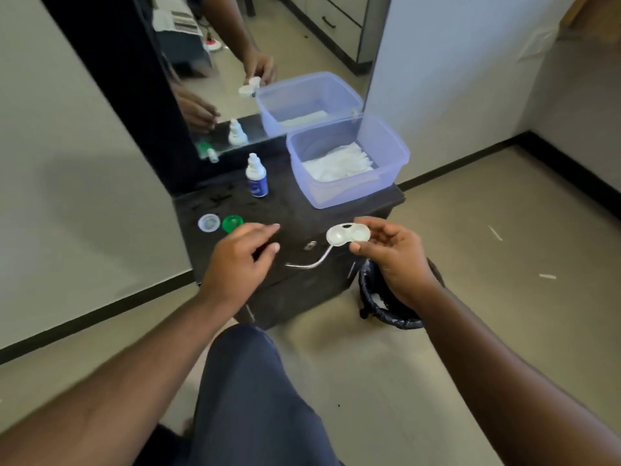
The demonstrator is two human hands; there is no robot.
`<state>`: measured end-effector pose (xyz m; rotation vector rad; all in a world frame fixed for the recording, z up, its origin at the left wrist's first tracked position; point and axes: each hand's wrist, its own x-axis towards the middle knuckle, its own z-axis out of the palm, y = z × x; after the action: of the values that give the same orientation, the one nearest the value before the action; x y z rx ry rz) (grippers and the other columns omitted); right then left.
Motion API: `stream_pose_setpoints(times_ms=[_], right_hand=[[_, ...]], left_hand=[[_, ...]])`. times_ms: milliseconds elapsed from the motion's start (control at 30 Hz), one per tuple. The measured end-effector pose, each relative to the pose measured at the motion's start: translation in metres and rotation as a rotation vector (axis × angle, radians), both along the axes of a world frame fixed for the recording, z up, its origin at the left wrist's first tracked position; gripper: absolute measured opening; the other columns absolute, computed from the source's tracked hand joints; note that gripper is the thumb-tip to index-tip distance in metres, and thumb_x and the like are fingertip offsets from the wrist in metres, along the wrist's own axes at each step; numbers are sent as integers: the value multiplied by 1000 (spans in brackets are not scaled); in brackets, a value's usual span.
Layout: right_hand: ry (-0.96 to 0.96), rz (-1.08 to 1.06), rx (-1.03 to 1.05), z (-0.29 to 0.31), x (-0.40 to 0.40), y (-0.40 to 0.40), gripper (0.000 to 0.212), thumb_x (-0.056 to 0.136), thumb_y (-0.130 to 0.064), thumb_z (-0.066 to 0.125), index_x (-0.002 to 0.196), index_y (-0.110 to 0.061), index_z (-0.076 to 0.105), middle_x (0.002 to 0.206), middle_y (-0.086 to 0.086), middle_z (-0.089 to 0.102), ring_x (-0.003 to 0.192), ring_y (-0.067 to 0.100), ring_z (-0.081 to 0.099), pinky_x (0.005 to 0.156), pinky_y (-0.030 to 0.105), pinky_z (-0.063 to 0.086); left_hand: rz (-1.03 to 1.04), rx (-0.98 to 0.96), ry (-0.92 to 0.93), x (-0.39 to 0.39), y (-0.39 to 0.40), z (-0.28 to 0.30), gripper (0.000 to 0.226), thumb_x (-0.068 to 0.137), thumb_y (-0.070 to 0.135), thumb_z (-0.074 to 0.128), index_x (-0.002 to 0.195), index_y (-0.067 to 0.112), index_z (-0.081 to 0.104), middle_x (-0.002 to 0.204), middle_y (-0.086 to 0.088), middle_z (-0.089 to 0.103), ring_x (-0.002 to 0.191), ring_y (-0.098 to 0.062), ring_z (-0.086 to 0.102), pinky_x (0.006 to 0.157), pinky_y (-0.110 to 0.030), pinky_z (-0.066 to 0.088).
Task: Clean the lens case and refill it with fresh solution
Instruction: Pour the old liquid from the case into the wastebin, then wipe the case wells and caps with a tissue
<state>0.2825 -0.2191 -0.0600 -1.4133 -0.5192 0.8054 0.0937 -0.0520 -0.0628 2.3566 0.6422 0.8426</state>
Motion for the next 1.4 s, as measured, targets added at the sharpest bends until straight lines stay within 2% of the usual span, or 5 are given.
stream_pose_setpoints(times_ms=[233, 400, 700, 1067, 1400], right_hand=[[-338, 242, -146, 16, -48, 87, 45, 77, -8, 76, 119, -15, 64, 88, -2, 68, 76, 2, 60, 76, 17, 51], [-467, 319, -236, 8, -61, 109, 47, 77, -16, 78, 121, -19, 64, 112, -3, 69, 103, 8, 63, 98, 33, 49], [-471, 312, -217, 14, -67, 106, 45, 78, -13, 76, 121, -15, 64, 116, 0, 69, 105, 10, 64, 94, 28, 51], [-818, 361, -343, 19, -63, 102, 50, 75, -18, 79, 122, -14, 63, 110, -1, 63, 96, 11, 58, 85, 18, 46], [-965, 183, -290, 102, 17, 83, 16, 83, -15, 72, 98, -13, 74, 92, -3, 69, 81, 7, 62, 76, 11, 46]], left_hand=[[229, -178, 237, -54, 28, 18, 49, 73, 20, 82, 118, 7, 68, 101, -7, 63, 79, -15, 55, 75, -25, 44], [250, -221, 263, -58, 31, 14, 57, 70, 22, 84, 121, 5, 65, 105, -8, 61, 88, -19, 57, 80, -29, 47], [216, -295, 216, -49, 26, 19, 62, 69, 28, 84, 125, 13, 63, 99, -4, 62, 77, -13, 55, 68, -19, 42], [223, -284, 206, -29, 27, 13, 30, 68, 25, 84, 95, 19, 76, 76, 0, 58, 66, -13, 51, 59, -27, 40], [215, -292, 194, -24, 26, 9, 38, 69, 28, 84, 104, 15, 75, 82, -5, 60, 70, -16, 54, 62, -26, 42]])
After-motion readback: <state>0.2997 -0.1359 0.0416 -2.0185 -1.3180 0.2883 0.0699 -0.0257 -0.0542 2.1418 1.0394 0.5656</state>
